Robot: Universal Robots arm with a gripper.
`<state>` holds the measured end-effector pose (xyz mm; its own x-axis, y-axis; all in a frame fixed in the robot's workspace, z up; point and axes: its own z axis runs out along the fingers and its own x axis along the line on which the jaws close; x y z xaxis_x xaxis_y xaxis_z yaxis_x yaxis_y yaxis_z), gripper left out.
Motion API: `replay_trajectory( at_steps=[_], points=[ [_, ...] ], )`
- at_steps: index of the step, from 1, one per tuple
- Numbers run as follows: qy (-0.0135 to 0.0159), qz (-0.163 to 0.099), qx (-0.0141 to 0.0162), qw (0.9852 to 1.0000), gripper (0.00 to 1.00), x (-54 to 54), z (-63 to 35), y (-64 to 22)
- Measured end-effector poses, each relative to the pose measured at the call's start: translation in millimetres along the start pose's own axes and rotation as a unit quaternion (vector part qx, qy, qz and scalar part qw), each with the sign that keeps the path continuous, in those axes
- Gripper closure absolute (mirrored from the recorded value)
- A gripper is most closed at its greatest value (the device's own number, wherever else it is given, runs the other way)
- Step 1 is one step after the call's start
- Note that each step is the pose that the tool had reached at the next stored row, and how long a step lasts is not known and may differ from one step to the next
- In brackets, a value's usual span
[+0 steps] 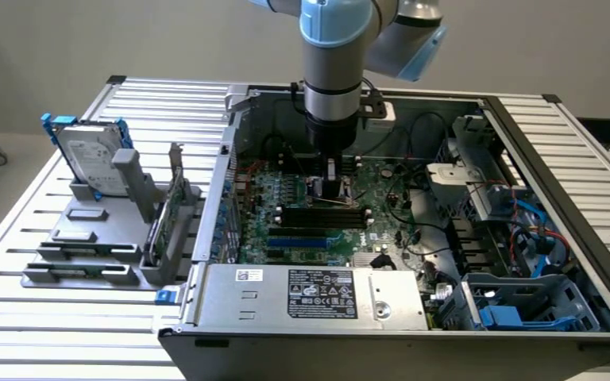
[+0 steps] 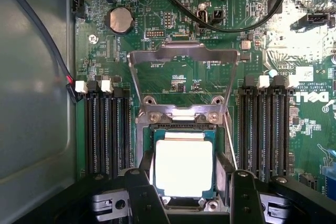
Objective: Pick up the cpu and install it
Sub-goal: 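Place the cpu into insertion slot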
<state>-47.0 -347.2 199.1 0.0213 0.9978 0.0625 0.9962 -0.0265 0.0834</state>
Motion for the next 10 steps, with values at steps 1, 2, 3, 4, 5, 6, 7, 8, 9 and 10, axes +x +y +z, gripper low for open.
replay_trajectory(
  at_steps=[1, 2, 3, 4, 5, 6, 7, 8, 9, 10],
  points=[
    [-0.0007, 0.0, 0.0, 1.0, 0.45, 0.1, 0.2, -0.1],
    [-0.0014, 0.0, 0.0, 1.0, 0.45, 0.4, 0.6, -0.1],
    [-0.0021, 0.0, 0.0, 1.0, 0.45, 0.7, 0.9, -0.2],
    [-0.0028, 0.0, -0.0001, 1.0, 0.45, 1.0, 1.1, -0.2],
    [-0.0035, 0.0, -0.0001, 1.0, 0.45, 1.4, 1.4, -0.2],
    [-0.0041, 0.0, -0.0001, 1.0, 0.45, 1.9, 1.7, -0.3],
    [-0.0045, 0.0, -0.0001, 1.0, 0.45, 2.2, 2.0, -0.3],
    [-0.005, 0.0, -0.0002, 1.0, 0.45, 2.5, 2.3, -0.3],
    [-0.0055, -0.001, -0.0001, 1.0, 0.45, 2.7, 2.6, -0.4],
    [-0.0061, 0.0, -0.0001, 1.0, 0.45, 3.0, 2.9, -0.4]
  ],
)
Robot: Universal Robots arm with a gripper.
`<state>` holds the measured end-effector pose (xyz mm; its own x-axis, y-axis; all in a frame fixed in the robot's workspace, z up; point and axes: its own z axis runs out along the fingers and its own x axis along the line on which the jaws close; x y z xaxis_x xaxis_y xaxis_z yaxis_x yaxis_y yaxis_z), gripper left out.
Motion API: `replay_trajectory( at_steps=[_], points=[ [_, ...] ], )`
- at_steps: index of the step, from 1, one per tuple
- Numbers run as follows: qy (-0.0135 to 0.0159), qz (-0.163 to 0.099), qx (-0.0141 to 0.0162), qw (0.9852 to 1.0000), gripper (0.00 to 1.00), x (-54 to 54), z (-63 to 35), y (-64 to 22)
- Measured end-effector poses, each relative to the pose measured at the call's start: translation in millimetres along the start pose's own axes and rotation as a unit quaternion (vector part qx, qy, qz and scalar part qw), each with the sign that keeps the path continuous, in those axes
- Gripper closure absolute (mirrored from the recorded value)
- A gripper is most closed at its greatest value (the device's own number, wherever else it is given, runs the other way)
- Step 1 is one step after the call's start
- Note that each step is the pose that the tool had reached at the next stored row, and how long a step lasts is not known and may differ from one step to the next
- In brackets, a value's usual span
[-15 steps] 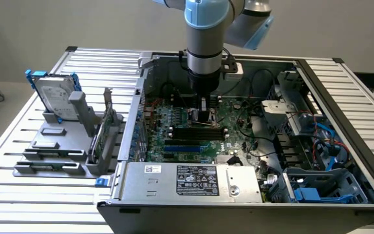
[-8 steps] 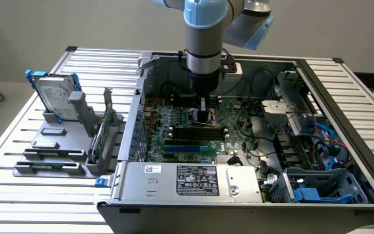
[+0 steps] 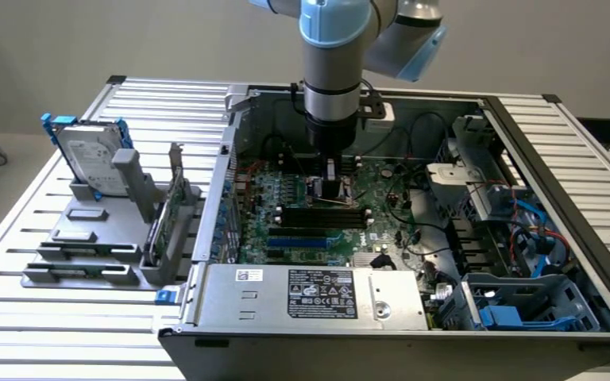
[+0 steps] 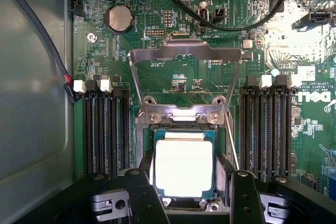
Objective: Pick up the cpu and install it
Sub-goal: 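Place the cpu into insertion slot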
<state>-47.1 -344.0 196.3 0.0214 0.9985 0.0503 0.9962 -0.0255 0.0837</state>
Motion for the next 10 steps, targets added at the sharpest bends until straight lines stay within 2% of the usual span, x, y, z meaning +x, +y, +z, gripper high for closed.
replay_trajectory(
  at_steps=[10],
  points=[
    [-0.0068, -0.001, 0.0, 1.0, 0.45, 2.4, 2.0, -0.4]
  ],
)
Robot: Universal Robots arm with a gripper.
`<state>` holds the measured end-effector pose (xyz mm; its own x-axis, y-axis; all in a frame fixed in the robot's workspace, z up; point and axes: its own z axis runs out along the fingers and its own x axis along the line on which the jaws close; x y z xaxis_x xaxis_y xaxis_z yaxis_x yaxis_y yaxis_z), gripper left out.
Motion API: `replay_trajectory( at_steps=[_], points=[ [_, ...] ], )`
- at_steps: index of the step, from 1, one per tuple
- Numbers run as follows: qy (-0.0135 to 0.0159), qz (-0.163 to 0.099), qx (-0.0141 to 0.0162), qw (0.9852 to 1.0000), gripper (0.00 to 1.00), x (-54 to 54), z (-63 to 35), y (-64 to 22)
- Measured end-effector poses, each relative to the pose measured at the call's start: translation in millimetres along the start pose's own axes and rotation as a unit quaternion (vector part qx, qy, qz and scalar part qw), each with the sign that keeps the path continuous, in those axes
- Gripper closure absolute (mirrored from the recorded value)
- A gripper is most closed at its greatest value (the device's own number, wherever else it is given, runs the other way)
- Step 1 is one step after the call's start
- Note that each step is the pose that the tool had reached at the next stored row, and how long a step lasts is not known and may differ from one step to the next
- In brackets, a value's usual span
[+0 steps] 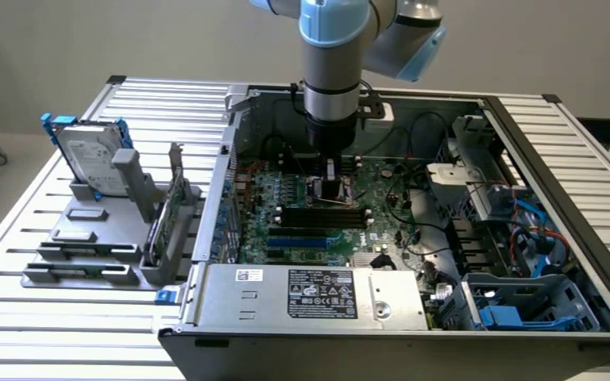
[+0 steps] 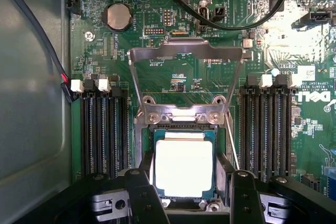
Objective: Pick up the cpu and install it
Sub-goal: 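Place the cpu into insertion slot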
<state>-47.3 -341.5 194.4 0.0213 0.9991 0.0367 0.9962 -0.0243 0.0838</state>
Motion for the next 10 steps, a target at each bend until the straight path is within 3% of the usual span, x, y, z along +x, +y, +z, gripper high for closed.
replay_trajectory(
  at_steps=[10],
  points=[
    [-0.0011, 0.0, 0.0, 1.0, 0.45, 1.9, 0.5, -0.1]
  ],
)
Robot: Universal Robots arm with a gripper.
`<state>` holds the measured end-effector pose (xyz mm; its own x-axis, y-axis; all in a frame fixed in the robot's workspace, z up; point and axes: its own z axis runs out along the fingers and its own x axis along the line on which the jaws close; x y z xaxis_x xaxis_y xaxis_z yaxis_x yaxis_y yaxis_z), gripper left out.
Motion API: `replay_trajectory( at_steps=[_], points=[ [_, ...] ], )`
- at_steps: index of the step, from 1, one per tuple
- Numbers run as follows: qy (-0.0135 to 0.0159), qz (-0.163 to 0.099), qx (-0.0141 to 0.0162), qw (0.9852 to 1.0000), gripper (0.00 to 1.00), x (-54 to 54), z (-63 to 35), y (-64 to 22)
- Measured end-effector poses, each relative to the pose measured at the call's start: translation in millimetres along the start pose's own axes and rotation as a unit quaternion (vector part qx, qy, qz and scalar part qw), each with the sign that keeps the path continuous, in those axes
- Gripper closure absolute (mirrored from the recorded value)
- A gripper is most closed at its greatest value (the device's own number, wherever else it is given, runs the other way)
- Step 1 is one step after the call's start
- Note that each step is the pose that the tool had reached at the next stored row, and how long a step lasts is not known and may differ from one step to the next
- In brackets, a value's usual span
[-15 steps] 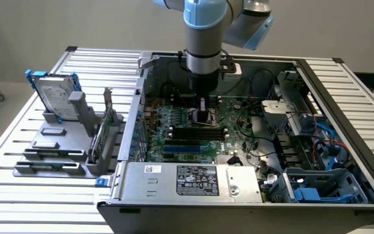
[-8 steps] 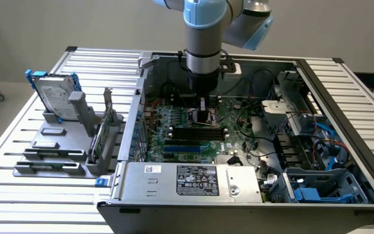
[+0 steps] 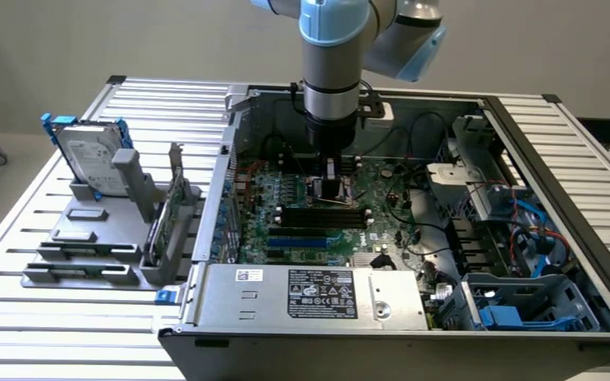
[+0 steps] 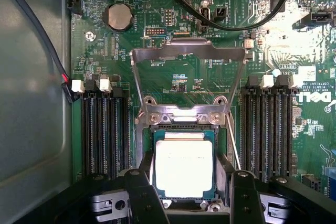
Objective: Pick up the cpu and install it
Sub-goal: 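Place the cpu into insertion slot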
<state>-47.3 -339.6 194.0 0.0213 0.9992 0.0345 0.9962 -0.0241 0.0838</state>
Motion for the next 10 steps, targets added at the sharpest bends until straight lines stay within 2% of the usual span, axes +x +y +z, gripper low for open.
replay_trajectory(
  at_steps=[10],
  points=[
    [-0.0003, 0.0, 0.0002, 1.0, 0.45, -0.3, 0.7, -0.2]
  ],
)
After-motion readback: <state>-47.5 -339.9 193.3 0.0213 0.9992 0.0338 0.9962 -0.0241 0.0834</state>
